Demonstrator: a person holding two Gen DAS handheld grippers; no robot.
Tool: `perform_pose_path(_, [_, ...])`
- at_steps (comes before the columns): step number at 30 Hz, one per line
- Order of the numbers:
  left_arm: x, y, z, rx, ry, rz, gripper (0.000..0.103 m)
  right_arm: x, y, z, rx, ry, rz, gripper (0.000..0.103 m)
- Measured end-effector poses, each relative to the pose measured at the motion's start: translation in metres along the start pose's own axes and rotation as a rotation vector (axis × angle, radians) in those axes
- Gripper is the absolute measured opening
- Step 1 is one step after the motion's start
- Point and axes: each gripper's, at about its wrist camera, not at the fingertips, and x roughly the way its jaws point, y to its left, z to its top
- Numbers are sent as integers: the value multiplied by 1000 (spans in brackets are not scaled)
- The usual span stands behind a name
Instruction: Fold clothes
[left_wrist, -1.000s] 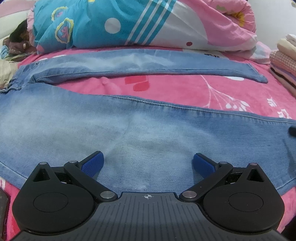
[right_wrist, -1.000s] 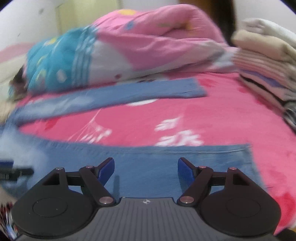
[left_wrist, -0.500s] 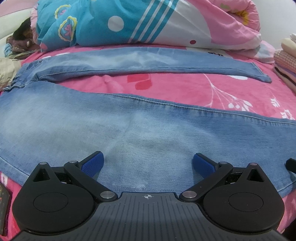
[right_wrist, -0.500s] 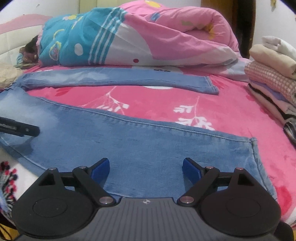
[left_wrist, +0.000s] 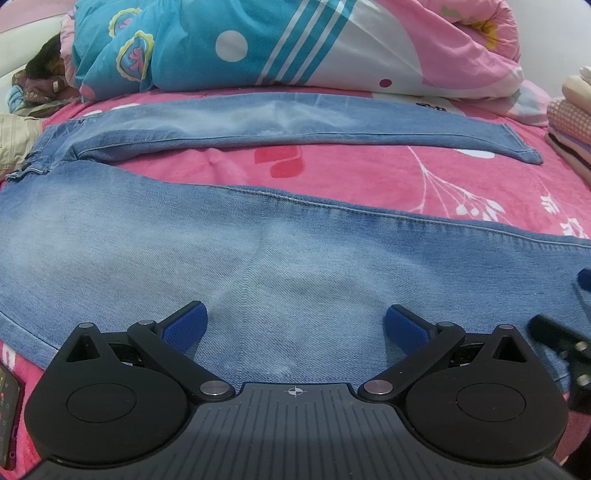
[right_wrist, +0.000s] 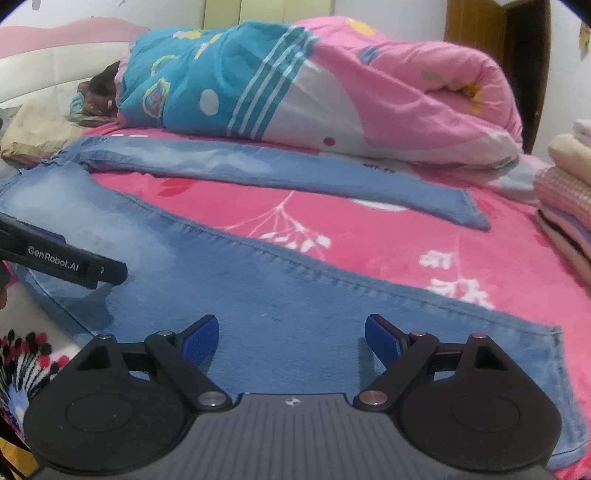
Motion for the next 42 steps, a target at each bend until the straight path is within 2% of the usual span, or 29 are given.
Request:
perform_pose_path(8, [0, -1, -1, -1, -1, 0, 103, 5, 5, -6, 0, -2, -20, 96])
perform_pose_path(42, [1, -2, -5, -5, -16, 7, 103, 6, 6, -8, 8, 13, -34, 100])
